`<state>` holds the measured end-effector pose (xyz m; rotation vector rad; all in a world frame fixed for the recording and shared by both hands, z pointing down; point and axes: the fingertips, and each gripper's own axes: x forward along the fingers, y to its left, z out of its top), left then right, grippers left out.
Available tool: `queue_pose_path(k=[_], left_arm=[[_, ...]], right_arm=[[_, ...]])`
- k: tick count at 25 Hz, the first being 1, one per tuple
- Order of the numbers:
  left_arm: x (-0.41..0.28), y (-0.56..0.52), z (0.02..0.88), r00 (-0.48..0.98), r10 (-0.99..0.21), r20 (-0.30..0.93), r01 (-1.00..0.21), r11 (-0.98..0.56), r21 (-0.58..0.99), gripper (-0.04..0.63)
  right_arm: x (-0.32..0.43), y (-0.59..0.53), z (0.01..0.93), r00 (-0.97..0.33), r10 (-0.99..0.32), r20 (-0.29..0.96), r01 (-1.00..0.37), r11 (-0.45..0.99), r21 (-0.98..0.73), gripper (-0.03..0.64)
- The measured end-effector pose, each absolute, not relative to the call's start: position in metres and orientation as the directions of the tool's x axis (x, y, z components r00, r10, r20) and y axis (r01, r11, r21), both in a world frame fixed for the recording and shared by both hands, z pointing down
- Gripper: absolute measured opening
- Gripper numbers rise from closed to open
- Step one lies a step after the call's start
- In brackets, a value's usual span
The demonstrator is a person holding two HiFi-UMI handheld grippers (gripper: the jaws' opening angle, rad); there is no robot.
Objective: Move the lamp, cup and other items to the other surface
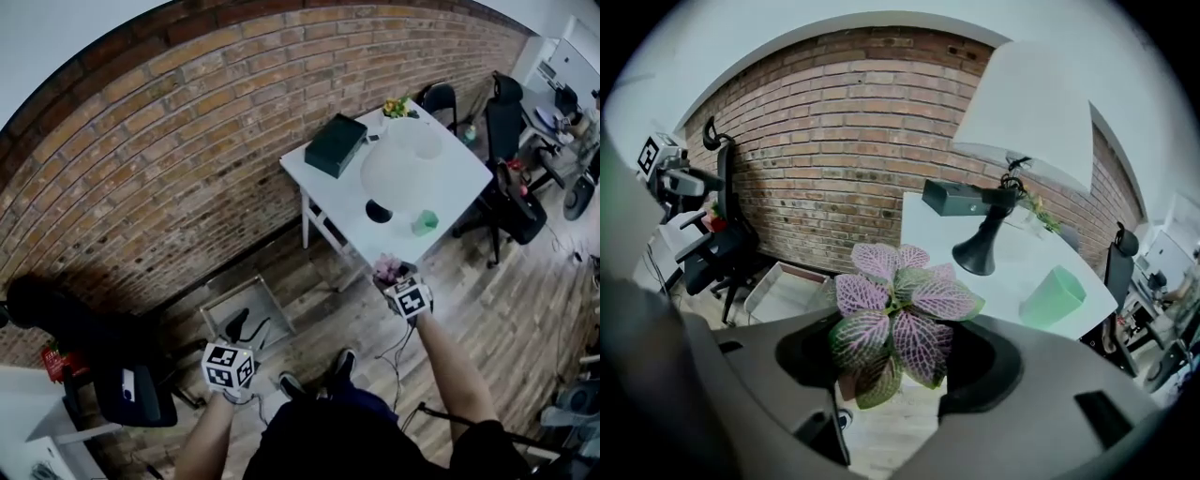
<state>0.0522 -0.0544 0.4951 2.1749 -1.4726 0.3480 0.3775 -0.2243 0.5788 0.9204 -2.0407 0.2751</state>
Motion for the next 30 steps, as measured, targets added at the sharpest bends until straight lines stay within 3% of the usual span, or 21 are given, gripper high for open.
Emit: queue_pose_path(k=[11,19,23,30], left_arm=[[0.114,-0.085,0.501,0.328,-0.804,0.496,-0.941,-0.231,0.248,0.241],[0.13,-0.087,0.503,0.325,-0.804,0.499,-0.941,-0.223,0.254,0.241],[0.13,-0.084,0.504,0.333,-0.798,0.503,-0.939,-0.234,0.25,0.241],[0.126,-0.079,0.495,0.358,-0.796,0.488,-0.932,-0.271,0.242,0.241]], right_arm=[[0.404,-0.302,0.602,-0.41,-0.472,0.781,-0.673,0.734,0.09,0.281],[0.414,-0.301,0.62,-0.415,-0.429,0.803,-0.702,0.712,0.018,0.299],[0.415,-0.303,0.612,-0.43,-0.475,0.768,-0.727,0.686,0.017,0.376],[0.427,-0.291,0.576,-0.422,-0.568,0.707,-0.774,0.631,0.045,0.385]])
